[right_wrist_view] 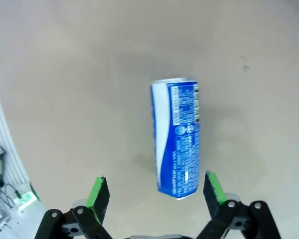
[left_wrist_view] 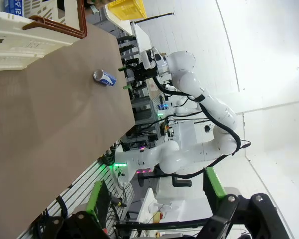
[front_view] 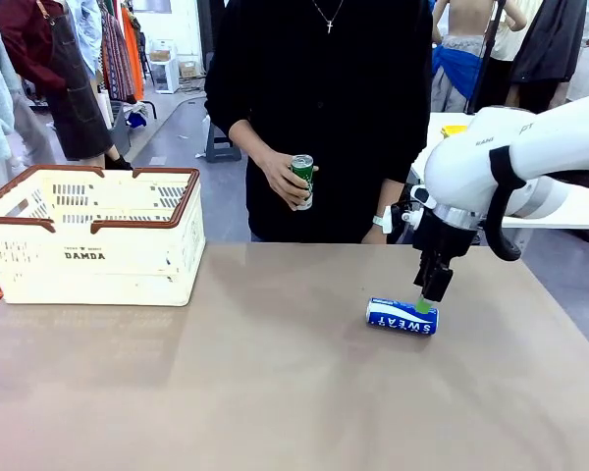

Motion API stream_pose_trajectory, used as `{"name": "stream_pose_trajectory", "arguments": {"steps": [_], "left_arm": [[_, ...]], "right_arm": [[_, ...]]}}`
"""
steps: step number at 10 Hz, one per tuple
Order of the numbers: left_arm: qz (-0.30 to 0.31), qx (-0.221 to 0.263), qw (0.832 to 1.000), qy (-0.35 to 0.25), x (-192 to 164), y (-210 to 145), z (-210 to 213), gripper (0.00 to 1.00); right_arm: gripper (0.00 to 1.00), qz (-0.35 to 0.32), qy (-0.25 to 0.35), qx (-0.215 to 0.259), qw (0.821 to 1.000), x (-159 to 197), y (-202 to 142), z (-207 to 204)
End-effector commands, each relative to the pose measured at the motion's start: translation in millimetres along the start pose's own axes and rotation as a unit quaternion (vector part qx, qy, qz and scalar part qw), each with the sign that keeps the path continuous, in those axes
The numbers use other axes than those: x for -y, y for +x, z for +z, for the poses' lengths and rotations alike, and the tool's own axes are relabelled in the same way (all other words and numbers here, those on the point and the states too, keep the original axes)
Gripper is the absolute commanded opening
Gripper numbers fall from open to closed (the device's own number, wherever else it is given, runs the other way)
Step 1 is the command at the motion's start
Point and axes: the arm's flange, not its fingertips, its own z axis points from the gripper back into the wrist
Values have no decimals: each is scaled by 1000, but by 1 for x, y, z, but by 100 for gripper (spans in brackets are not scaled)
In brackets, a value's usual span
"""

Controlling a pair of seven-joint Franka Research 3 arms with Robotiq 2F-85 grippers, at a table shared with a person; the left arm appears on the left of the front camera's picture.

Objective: Place the drinks into the Shopping basket.
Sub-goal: Pick up one drink and place it into the Shopping basket.

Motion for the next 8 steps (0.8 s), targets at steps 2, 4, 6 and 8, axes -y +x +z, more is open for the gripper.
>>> {"name": "stream_pose_trajectory", "arguments": {"steps": [2, 4, 6, 8], "left_arm": [[5, 3, 1000, -9, 4, -2, 0, 100], [5, 3, 1000, -9, 4, -2, 0, 100], [5, 3, 1000, -9, 4, -2, 0, 100], [5, 3, 1000, -9, 4, -2, 0, 100]], "right_arm": [[100, 70, -38, -18, 997, 17, 3, -42], [100, 89, -26, -32, 995, 23, 4, -61], [100, 111, -10, -35, 993, 26, 4, -77], [90, 110, -6, -37, 993, 25, 2, -78]]}}
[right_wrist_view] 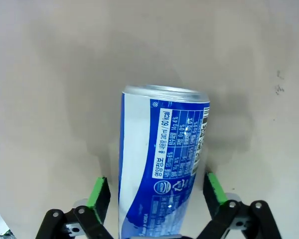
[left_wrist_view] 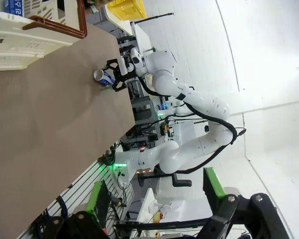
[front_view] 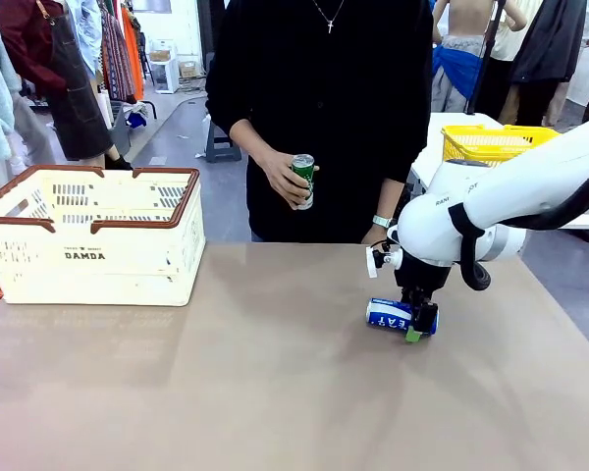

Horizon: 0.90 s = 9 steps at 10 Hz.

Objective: Place the drinks into the Shopping basket.
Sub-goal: Pick up one drink and place it into the Shopping basket.

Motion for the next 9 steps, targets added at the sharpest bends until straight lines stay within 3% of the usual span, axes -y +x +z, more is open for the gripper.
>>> {"name": "stream_pose_trajectory", "arguments": {"steps": [1, 2, 6, 9], "left_arm": [[5, 3, 1000, -9, 4, -2, 0, 100], [5, 3, 1000, -9, 4, -2, 0, 100], [5, 3, 1000, -9, 4, -2, 0, 100], [5, 3, 1000, -9, 4, -2, 0, 100]], "right_arm": [[30, 12, 13, 13, 1000, 3, -6, 5], [0, 5, 13, 10, 1000, 3, -8, 6], [0, -22, 14, -2, 1000, -4, -6, 14], [0, -124, 51, -1, 991, -34, -5, 59]]}}
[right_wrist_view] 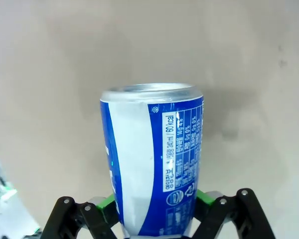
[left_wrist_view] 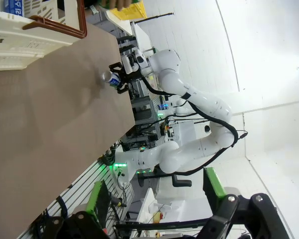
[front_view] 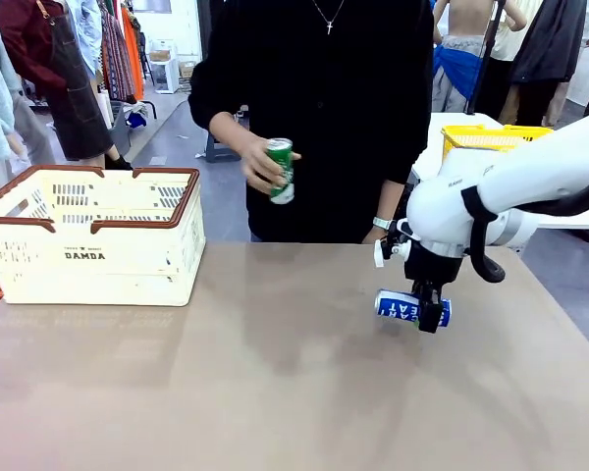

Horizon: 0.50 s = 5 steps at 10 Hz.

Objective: Place the drinks into the Shopping basket.
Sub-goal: Pick up one drink and place it into the Shopping basket.

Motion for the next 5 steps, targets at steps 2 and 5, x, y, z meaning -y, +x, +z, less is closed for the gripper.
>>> {"name": "stream_pose_trajectory", "arguments": {"steps": [2, 5], "left_arm": [[5, 3, 1000, -9, 4, -2, 0, 100], [5, 3, 1000, -9, 4, -2, 0, 100]], "right_arm": [[0, -152, 29, 15, 988, -82, -18, 78], [0, -262, 78, 61, 960, -159, -49, 86]]}}
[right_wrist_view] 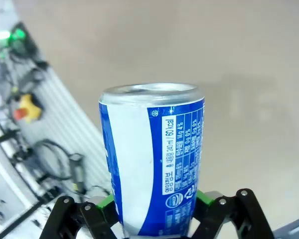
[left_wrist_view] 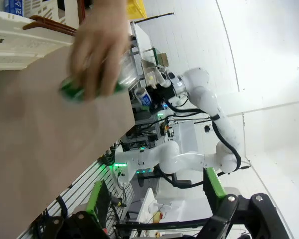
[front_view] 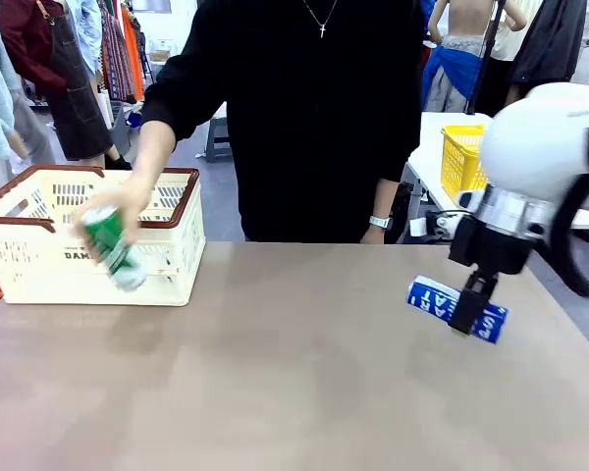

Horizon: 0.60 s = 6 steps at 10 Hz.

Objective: Place the drinks into the Shopping basket.
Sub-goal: Pick up one drink and place it into the Shopping basket.

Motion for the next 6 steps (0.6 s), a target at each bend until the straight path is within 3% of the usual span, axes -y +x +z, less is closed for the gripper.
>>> {"name": "stream_pose_trajectory", "arguments": {"steps": [1, 2, 3, 5, 6], "left_arm": [[5, 3, 1000, -9, 5, -2, 0, 100], [5, 3, 1000, -9, 5, -2, 0, 100], [5, 3, 1000, -9, 5, -2, 0, 100], [0, 0, 1000, 0, 0, 0, 0, 100], [16, -26, 999, 33, 16, -9, 42, 100]], "right_arm": [[0, -37, 28, 56, 997, -8, -20, -13], [0, -12, 41, 70, 997, 20, -24, -11], [0, -21, 18, 17, 999, -10, -17, -5], [0, -32, 34, 33, 998, 0, -31, -12], [0, -70, 29, 56, 996, -9, -14, -18]]}}
